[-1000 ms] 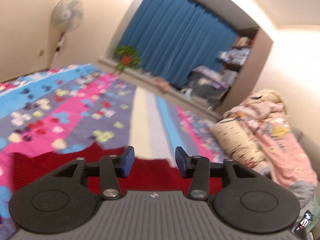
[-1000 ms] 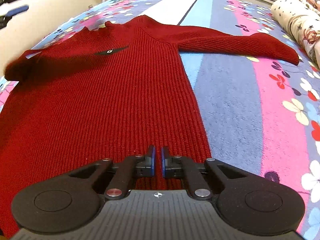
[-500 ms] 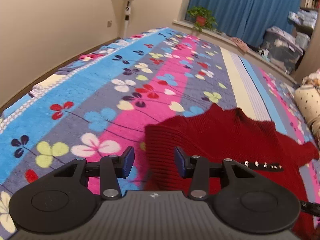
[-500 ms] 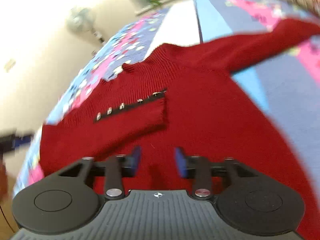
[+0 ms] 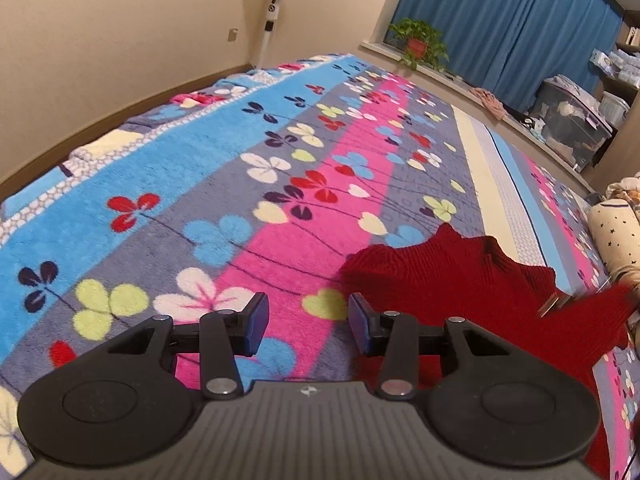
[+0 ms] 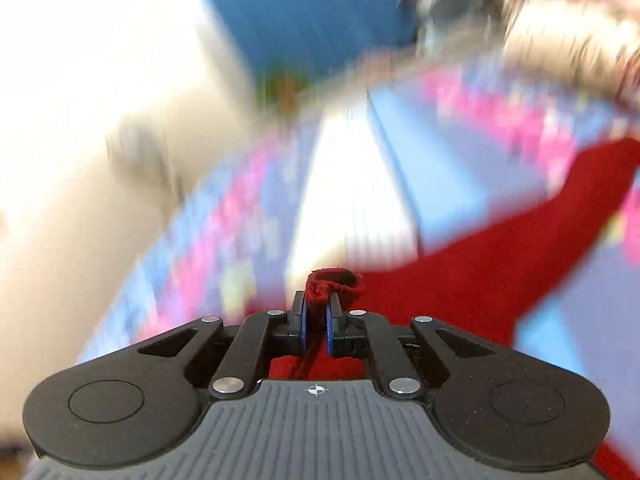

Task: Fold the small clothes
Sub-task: 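Carry the held sleeve across the sweater chest with the left gripper and release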

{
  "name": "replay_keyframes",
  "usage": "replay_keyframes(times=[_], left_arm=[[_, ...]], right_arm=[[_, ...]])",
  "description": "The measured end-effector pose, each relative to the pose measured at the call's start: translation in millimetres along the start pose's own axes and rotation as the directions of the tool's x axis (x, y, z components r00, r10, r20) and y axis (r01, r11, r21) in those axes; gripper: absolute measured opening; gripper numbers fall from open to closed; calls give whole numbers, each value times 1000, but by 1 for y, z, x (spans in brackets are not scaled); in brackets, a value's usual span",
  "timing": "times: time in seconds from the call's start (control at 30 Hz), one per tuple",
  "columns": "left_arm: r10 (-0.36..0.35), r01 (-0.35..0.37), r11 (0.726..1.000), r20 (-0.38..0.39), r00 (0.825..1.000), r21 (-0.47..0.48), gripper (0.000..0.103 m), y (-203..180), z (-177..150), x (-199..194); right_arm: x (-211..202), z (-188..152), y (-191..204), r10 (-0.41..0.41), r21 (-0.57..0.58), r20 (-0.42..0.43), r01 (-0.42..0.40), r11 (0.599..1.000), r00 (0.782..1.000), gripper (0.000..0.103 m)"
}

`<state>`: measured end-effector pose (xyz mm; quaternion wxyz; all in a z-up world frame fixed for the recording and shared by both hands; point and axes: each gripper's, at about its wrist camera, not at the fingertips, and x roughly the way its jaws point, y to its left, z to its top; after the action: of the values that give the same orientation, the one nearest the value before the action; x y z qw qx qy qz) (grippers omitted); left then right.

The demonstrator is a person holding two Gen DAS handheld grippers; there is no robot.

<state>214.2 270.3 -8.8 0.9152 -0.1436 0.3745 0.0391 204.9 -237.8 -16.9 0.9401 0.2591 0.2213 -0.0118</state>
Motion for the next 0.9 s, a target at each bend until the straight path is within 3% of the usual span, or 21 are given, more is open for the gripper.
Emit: replay_keyframes(times=[0.07, 0.1, 0.17, 0.2, 0.27, 0.33, 0.47, 0.6, 0.67, 0.7, 0.73, 0.77, 0.8, 0.83, 0.87, 0.9], left_arm=[[-20, 20, 1000, -13, 1000, 7, 48, -5, -1, 7], [-30, 30, 1000, -21, 999, 8, 48, -7, -2, 10], [-48, 48, 999, -38, 998, 4, 48, -12, -5, 18], [-62, 62, 998, -49, 997, 1, 48, -16, -6, 21], [-107, 107, 994, -68, 992, -10, 48, -22, -9, 28], [-153, 152, 988, -97, 983, -17, 48, -29, -14, 37], [-160, 160, 987, -93, 983, -7, 48, -39, -18, 54], [-263, 244, 954, -100, 960, -175, 48, -24, -11, 84], [-310, 273, 932, -135, 941, -238, 47, -19, -5, 105], [-326, 279, 923, -152, 933, -263, 40, -17, -2, 114], [-326, 279, 919, -140, 935, -280, 37, -15, 2, 120], [-333, 292, 914, -110, 937, -281, 32, -15, 7, 121], [-336, 309, 913, -59, 940, -267, 15, -14, 13, 117], [-320, 320, 921, 39, 947, -223, 15, -15, 20, 107], [-271, 286, 943, 109, 956, -170, 15, -18, 25, 97], [-187, 206, 972, 156, 970, -111, 16, -23, 29, 89]], right_arm=[[-1, 14, -14, -107, 14, 85, 106, 994, 991, 9], [12, 14, -26, -195, 9, 35, 195, 981, 980, 9], [39, 5, -55, -228, 33, -145, 235, 972, 963, 10], [49, -3, -66, -246, 23, -221, 257, 966, 944, 12], [55, -14, -76, -292, -30, -260, 295, 955, 920, 15], [48, -16, -83, -296, -36, -248, 297, 954, 922, 16], [16, -9, -86, -246, -51, -254, 241, 969, 935, 16], [-39, -8, -75, -123, -133, -300, 86, 987, 946, 19], [-67, -19, -67, -58, -182, -342, -6, 983, 938, 23], [-77, -25, -68, -39, -201, -368, -39, 979, 929, 23], [-86, -33, -70, -25, -213, -396, -66, 975, 918, 23], [-92, -44, -73, -16, -221, -428, -88, 971, 904, 23], [-96, -55, -77, -17, -239, -455, -103, 965, 891, 23], [-97, -66, -81, -35, -262, -470, -102, 960, 882, 23], [-95, -76, -86, -61, -271, -487, -85, 959, 871, 23], [-92, -81, -89, -75, -267, -501, -72, 961, 862, 24]])
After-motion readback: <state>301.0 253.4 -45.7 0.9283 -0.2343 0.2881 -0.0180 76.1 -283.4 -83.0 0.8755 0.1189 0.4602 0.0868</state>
